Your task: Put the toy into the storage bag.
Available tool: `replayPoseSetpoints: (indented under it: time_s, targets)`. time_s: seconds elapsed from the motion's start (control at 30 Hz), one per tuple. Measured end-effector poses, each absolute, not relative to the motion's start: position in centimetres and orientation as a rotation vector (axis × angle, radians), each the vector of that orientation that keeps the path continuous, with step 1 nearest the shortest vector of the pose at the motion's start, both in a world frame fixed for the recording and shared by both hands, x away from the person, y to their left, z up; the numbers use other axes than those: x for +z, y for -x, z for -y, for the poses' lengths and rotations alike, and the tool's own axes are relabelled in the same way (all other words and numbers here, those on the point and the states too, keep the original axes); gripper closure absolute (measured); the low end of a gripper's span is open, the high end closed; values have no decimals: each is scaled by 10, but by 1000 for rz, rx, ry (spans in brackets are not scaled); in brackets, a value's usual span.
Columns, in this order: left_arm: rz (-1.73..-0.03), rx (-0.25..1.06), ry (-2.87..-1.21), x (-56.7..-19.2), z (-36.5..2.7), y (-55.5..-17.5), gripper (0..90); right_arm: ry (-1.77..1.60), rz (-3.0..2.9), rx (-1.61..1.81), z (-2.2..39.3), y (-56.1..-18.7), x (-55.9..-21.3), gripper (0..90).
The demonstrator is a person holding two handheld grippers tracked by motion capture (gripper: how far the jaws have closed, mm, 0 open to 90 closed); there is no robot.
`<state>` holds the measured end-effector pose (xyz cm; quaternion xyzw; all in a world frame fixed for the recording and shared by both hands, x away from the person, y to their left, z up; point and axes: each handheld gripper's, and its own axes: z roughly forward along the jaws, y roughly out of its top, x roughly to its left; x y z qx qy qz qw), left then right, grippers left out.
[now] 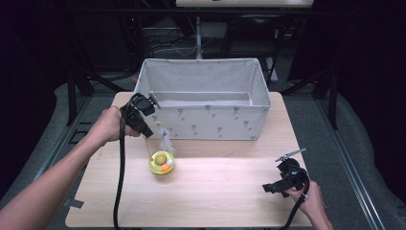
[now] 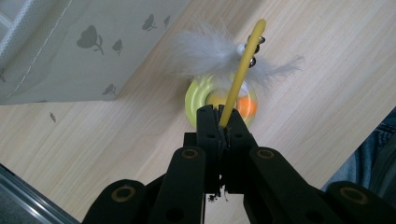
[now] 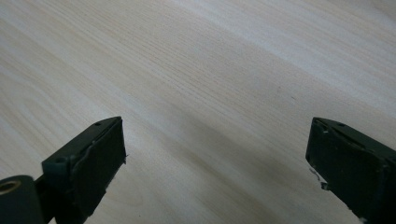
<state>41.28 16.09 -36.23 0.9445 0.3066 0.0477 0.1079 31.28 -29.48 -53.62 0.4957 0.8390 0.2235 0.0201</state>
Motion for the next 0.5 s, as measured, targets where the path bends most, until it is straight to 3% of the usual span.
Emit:
replayPoseSetpoints:
  time_s: [0.5]
  targets:
    - [-886, 206, -2782, -336, -165, -409, 886, -1536, -2597, 702, 296, -313, -535, 43]
